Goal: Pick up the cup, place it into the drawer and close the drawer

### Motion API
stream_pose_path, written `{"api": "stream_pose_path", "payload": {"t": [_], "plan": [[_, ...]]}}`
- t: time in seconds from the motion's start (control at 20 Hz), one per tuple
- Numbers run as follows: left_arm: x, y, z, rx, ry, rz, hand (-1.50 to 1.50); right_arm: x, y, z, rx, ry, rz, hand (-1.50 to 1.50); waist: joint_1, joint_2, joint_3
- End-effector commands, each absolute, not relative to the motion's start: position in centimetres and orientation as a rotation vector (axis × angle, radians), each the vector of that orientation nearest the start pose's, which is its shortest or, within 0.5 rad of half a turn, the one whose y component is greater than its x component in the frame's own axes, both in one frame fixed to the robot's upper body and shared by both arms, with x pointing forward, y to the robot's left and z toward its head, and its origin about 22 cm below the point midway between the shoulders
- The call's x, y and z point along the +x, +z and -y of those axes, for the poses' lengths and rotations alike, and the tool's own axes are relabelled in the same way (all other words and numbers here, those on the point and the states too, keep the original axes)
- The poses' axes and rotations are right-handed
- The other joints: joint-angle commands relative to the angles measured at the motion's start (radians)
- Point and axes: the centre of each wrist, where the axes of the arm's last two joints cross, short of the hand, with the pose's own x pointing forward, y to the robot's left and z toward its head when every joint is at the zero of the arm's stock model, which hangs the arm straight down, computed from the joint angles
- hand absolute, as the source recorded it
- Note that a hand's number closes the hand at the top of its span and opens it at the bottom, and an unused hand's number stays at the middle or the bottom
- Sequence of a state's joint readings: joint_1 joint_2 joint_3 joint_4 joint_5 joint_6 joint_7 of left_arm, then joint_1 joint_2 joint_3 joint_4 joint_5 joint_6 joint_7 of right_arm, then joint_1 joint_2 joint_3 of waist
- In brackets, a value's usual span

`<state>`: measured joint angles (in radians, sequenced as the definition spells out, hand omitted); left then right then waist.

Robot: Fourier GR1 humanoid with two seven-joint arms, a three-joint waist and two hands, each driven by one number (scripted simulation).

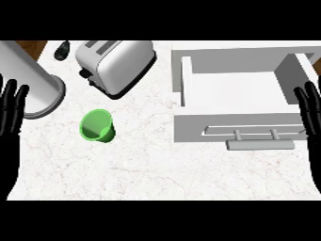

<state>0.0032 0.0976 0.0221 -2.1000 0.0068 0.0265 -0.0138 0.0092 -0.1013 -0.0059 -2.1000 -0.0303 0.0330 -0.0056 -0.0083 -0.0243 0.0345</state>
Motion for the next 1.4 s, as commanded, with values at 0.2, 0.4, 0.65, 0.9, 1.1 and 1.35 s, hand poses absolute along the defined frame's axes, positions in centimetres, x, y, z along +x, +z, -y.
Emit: {"api": "stream_pose_path", "payload": {"t": [0.2, 0.4, 0.65, 0.9, 1.1, 1.35], "plan": [[25.0, 11.6, -21.6, 0.143, -0.083, 2.131, -1.5, 22.1, 12.0, 23.3, 0.014, 0.138, 2.088, -1.5, 0.004, 0.026, -0.034], [25.6, 10.4, -20.2, -0.017, 0.138, 2.003, -1.5, 22.6, 12.5, 22.1, 0.139, 0.135, 1.997, -1.5, 0.006, 0.027, -0.035], [26.3, 10.2, -19.4, -0.018, 0.167, 1.983, -1.5, 21.6, 14.1, 22.3, 0.133, 0.127, 1.988, -1.5, 0.007, 0.024, -0.035], [27.2, 9.8, -18.2, -0.009, 0.16, 1.984, -1.5, 22.3, 13.1, 22.1, 0.124, 0.127, 1.995, -1.5, 0.007, 0.024, -0.035], [27.5, 8.5, -19.0, -0.001, 0.157, 1.992, -1.5, 21.4, 11.6, 23.9, 0.135, 0.119, 2.004, -1.5, 0.006, 0.024, -0.034], [29.6, 10.1, -18.5, 0.048, 0.192, 1.97, -1.5, 22.8, 12.8, 21.5, 0.127, 0.124, 2.009, -1.5, 0.007, 0.024, -0.035]]}}
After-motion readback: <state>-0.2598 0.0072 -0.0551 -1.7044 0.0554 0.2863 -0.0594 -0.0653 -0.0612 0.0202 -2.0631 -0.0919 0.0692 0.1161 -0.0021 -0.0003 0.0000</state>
